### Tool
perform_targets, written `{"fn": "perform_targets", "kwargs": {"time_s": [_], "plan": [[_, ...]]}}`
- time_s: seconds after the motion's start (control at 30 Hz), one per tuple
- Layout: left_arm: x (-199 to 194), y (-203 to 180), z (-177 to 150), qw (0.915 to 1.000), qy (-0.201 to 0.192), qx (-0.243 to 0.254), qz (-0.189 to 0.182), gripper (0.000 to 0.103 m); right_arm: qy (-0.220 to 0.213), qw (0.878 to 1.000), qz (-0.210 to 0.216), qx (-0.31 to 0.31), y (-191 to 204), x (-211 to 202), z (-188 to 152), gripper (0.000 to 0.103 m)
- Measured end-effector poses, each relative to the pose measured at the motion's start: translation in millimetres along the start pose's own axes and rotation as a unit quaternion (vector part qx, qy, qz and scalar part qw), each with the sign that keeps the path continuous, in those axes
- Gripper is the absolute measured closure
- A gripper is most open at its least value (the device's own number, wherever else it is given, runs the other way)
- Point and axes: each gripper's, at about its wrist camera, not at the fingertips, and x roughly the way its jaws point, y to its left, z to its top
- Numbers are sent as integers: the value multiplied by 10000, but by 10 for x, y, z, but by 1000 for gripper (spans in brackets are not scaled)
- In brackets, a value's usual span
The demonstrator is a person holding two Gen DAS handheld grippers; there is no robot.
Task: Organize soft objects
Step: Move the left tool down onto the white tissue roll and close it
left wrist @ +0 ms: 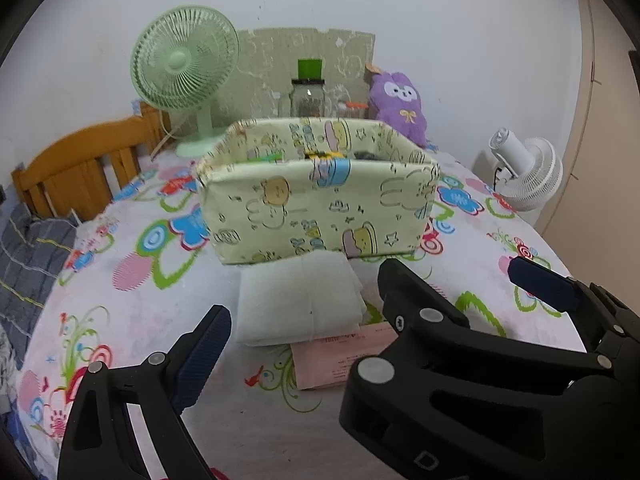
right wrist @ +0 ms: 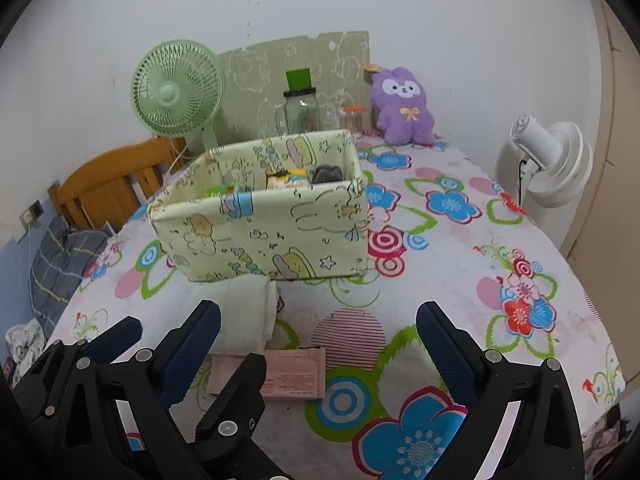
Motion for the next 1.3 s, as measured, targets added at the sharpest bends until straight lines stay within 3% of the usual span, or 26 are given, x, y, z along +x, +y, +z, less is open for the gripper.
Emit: {"fn": "perform_targets", "kwargs": {"time_s": [0.67,0.8,1.0,1.17,1.3], "plan": [[558,155,110,9980,522,-332,143,8,385,9992,0,146,-64,536,112,5],[617,155,110,9977,571,-318,182,12,455,9988,5,185,-81,603,109,5],[642,126,103,9973,549,-373,312,27,505,9984,-13,260,-109,664,102,6],[619,114,103,9975,463,-290,445,52,530,9982,28,278,-115,675,91,7],[588,96,119,9968,468,-169,626,65,529,9982,20,285,-112,657,79,7]]}}
